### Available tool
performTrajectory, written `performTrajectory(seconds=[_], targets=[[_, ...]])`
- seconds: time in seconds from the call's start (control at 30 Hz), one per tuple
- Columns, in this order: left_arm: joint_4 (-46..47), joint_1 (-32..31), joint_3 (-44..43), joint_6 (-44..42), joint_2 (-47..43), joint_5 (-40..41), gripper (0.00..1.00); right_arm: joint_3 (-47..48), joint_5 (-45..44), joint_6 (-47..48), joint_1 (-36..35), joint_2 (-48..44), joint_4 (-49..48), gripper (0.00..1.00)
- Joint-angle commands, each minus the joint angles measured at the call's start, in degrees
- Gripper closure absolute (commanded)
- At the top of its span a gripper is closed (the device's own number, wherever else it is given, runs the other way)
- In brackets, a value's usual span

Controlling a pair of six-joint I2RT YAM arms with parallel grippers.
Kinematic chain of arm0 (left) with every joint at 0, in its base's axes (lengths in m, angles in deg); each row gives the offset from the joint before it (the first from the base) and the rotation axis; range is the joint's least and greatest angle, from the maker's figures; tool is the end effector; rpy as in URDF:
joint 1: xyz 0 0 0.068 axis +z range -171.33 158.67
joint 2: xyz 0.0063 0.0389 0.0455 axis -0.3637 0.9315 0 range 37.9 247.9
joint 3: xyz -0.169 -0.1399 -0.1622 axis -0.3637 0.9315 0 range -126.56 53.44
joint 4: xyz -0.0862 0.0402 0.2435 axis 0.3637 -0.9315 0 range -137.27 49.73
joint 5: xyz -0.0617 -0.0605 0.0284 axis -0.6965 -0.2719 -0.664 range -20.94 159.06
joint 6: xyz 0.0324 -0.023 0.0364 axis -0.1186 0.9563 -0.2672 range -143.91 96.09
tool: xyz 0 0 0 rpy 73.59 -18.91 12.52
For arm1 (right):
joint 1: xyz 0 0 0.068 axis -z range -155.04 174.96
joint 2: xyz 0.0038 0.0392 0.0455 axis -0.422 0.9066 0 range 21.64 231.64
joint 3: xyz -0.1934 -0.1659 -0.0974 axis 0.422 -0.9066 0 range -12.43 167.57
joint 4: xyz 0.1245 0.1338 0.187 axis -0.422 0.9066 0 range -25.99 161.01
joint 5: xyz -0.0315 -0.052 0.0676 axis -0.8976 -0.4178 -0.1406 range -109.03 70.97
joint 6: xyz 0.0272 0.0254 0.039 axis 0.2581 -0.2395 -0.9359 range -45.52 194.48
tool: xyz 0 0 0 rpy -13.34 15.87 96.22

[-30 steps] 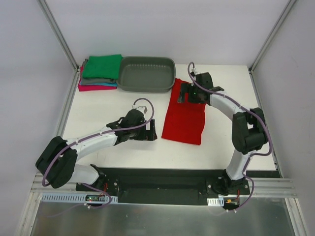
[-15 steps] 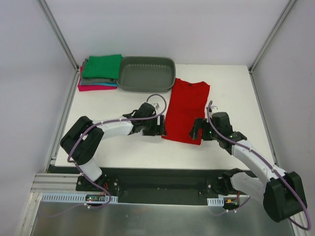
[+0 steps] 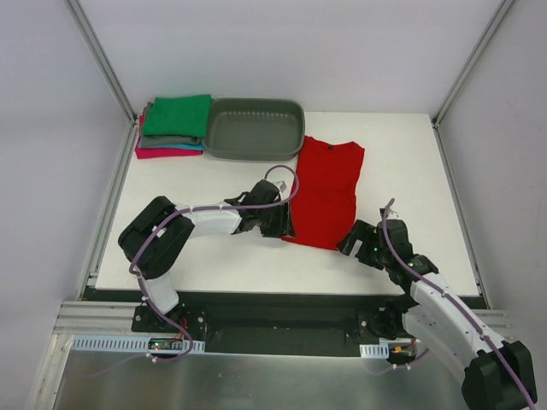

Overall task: Fold and stack the t-shirts
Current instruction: Grab one side of the 2/3 rectangular tshirt with both arms

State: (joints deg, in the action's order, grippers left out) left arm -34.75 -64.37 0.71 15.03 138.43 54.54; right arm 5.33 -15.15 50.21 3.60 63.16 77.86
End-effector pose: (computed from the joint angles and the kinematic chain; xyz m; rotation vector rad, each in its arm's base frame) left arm 0.2552 -0.2505 0.1590 0.2303 2.4932 -0.9655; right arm 0.1458 0.0596 0.1778 0.0199 2.2742 0.5050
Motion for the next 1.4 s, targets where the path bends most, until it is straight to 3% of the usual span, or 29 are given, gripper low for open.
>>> performTrajectory(seconds=[0.0,0.13,0.2,0.33,0.8,1.0,1.2,1.37], targets=[[-3.1,-1.1,-0.4,1.6,4.3,1.2,0.66,-0.1,1.6,-2.5,0.3,2.6,0.0,0.04],[-3.1,-1.3,1.2,3.5,3.2,3.2,1.0,0.3,4.6,-3.7,0.4,5.7,-1.2,0.02],[-3.1,-1.3,2.2,4.1,2.5,3.5,1.0,0.1,3.8,-3.6,0.4,6.6,-1.4,0.01],[-3.1,-1.7,3.1,4.7,1.6,4.1,1.0,0.8,0.6,-3.5,0.3,8.8,0.4,0.13],[-2.5,-2.0,3.3,4.4,1.0,3.8,1.0,1.8,-3.5,-2.6,0.3,17.4,-2.9,0.39],[-2.3,-2.1,4.2,4.6,-0.1,4.1,1.0,2.6,-0.8,-1.5,0.3,20.3,-3.9,0.7],[-2.2,-4.5,8.7,5.5,-5.8,8.2,1.0,0.4,5.0,0.5,-0.4,14.7,-2.8,1.0],[-2.8,-7.4,15.6,7.5,-14.6,9.9,1.0,-1.2,13.9,1.5,-2.3,4.3,3.9,1.0]])
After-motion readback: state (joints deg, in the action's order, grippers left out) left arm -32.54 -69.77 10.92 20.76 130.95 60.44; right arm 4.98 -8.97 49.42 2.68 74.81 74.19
